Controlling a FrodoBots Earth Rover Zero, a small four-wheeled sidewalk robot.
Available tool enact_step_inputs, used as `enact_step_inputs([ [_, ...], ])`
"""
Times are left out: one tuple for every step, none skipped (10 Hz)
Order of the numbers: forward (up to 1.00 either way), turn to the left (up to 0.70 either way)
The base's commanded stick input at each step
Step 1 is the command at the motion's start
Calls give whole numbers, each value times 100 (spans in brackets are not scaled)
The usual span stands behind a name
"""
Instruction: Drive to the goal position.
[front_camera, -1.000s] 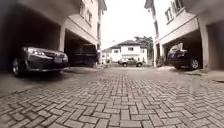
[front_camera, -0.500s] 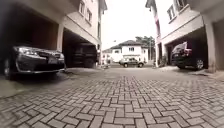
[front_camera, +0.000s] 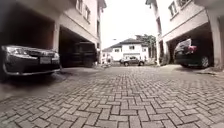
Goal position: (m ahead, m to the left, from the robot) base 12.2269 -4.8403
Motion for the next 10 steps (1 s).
enact_step_inputs([
  [70,0],
  [70,0],
  [70,0],
  [70,0],
  [70,0],
  [70,0],
  [70,0],
  [70,0],
  [70,0],
  [70,0],
])
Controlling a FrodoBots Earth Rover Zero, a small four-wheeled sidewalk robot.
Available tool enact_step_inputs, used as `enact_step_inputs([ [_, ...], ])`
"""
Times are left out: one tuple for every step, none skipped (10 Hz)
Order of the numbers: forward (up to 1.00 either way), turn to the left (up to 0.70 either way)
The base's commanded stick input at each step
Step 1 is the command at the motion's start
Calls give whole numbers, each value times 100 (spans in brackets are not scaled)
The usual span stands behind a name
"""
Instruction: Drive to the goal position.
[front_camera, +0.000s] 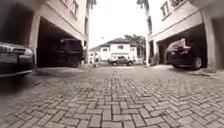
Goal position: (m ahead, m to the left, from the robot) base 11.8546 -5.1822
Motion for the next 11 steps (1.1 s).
enact_step_inputs([
  [70,0],
  [70,0],
  [70,0],
  [70,0],
  [70,0],
  [70,0],
  [70,0],
  [70,0],
  [70,0],
  [70,0],
  [70,0],
])
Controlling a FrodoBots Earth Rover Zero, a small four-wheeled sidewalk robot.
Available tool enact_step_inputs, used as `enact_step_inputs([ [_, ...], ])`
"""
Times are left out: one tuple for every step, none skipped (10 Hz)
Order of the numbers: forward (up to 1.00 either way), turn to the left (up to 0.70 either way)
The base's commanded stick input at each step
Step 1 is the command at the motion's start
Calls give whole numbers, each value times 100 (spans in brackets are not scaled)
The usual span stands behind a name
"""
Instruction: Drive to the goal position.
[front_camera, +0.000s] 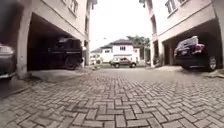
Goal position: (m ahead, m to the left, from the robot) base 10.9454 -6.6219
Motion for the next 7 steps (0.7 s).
enact_step_inputs([
  [70,0],
  [70,0],
  [70,0],
  [70,0],
  [70,0],
  [70,0],
  [70,0],
])
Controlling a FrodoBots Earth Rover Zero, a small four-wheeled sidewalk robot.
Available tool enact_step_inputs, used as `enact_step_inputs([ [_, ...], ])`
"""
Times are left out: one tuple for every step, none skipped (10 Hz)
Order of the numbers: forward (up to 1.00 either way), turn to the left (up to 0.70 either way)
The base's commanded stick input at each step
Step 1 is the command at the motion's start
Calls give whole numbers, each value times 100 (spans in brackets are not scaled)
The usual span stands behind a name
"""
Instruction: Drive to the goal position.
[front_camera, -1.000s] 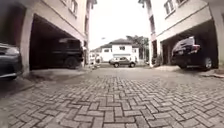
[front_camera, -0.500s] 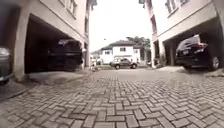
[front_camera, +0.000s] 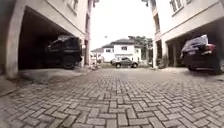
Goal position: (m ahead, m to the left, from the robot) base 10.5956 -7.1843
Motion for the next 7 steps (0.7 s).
enact_step_inputs([
  [70,0],
  [70,0],
  [70,0],
  [70,0],
  [70,0],
  [70,0],
  [70,0],
])
